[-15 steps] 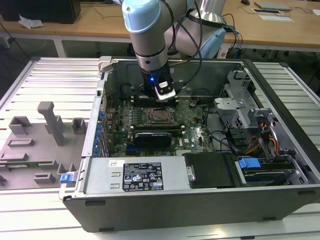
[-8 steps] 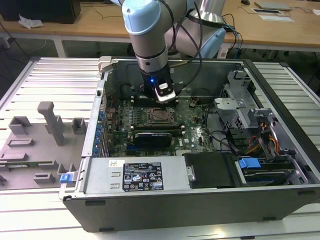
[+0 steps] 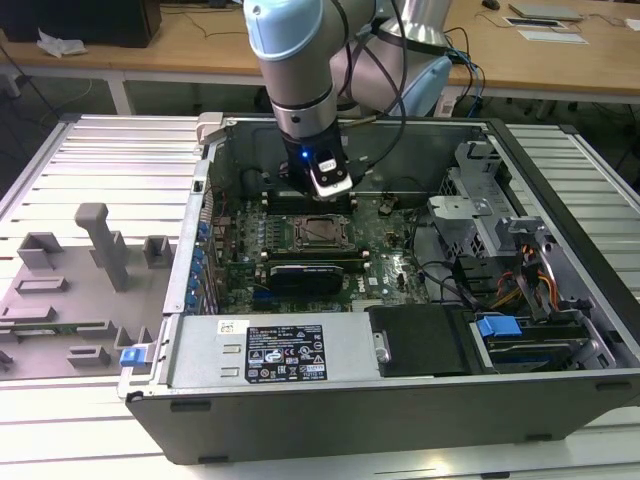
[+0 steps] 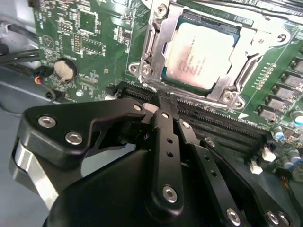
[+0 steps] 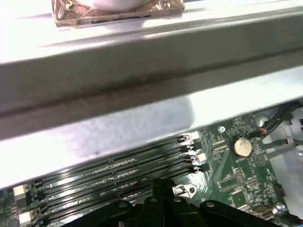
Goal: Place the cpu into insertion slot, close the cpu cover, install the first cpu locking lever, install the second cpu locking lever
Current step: 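Install the first cpu locking lever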
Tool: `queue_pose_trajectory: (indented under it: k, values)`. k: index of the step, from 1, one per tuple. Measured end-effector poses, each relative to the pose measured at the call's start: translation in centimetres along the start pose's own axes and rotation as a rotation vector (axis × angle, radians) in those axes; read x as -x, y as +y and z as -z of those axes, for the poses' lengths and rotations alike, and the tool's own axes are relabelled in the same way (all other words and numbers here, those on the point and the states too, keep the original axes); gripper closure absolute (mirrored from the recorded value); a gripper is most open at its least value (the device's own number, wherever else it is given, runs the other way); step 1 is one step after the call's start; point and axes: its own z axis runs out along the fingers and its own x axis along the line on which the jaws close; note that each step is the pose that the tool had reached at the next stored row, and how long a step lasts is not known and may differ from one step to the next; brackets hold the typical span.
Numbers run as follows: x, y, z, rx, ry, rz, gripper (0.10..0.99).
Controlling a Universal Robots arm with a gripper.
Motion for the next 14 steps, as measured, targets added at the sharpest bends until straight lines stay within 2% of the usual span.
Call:
queue_pose_trajectory:
  k: [2, 6, 7, 8, 10, 11, 13, 14]
  values:
    - [0.1, 0.11, 0.51, 0.0, -0.0001, 0.0, 0.98]
    - [0.11, 0.12, 0.57, -0.002, -0.0005, 0.001, 0.98]
    - [0.11, 0.13, 0.57, -0.004, 0.0003, 0.001, 0.98]
    - [0.14, 0.13, 0.57, -0.011, 0.0066, 0.001, 0.98]
    - [0.25, 0.16, 0.54, -0.041, 0.0401, -0.001, 0.98]
    - [0.36, 0.19, 0.51, -0.062, 0.0617, -0.001, 0.98]
    - [0.46, 0.22, 0.48, -0.098, 0.0904, 0.0, 0.98]
    - [0.5, 0.23, 0.47, -0.121, 0.1066, 0.001, 0.98]
